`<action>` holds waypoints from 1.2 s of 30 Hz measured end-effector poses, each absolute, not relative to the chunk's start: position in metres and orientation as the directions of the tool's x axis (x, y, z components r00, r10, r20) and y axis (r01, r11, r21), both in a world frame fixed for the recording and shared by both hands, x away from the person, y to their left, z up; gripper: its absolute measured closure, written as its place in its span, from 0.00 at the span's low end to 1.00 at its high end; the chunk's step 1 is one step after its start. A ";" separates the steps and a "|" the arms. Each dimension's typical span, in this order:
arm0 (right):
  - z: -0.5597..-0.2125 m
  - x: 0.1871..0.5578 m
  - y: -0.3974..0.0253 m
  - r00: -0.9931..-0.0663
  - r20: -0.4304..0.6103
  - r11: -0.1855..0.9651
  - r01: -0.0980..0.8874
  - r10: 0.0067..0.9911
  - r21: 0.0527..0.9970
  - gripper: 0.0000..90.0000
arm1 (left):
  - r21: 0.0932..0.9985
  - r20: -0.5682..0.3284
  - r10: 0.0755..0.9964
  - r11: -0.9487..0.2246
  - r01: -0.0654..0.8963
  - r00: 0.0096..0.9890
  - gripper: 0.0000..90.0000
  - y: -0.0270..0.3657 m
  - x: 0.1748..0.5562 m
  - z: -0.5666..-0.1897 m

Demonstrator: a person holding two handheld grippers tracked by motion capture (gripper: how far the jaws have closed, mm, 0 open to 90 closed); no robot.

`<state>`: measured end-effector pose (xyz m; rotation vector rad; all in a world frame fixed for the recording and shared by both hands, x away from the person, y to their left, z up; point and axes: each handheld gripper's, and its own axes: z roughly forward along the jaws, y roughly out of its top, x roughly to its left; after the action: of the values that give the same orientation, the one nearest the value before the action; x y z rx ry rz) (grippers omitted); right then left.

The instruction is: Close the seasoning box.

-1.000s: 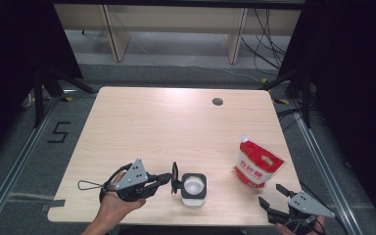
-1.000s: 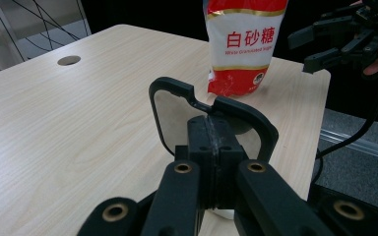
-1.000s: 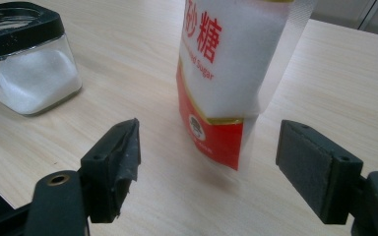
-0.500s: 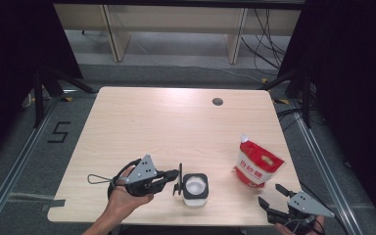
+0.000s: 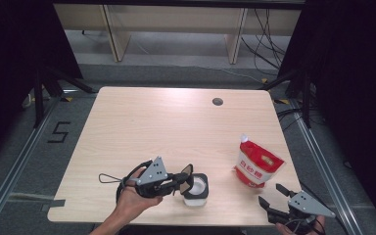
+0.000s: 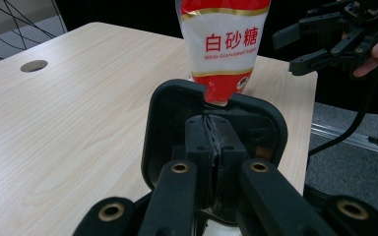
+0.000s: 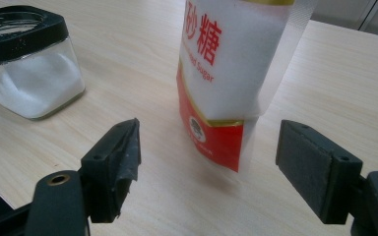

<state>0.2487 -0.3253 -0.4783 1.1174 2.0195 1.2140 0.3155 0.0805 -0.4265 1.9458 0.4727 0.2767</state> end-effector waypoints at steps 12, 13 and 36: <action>-0.477 0.247 -0.325 -0.513 -0.022 0.253 0.384 0.858 0.888 0.29 | 0.899 -0.022 0.437 -0.384 0.209 0.899 0.96 0.069 0.317 -0.436; -0.477 0.247 -0.325 -0.513 -0.022 0.252 0.383 0.858 0.889 0.29 | 0.901 -0.035 0.437 -0.376 0.217 0.899 0.96 0.068 0.316 -0.437; -0.478 0.247 -0.323 -0.513 -0.003 0.240 0.397 0.859 0.886 0.29 | 0.890 -0.053 0.417 -0.393 0.232 0.908 0.89 0.065 0.315 -0.446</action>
<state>0.2466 -0.3233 -0.4776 1.1443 2.0205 1.2196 0.3153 0.0647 -0.4462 1.9938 0.4695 0.2154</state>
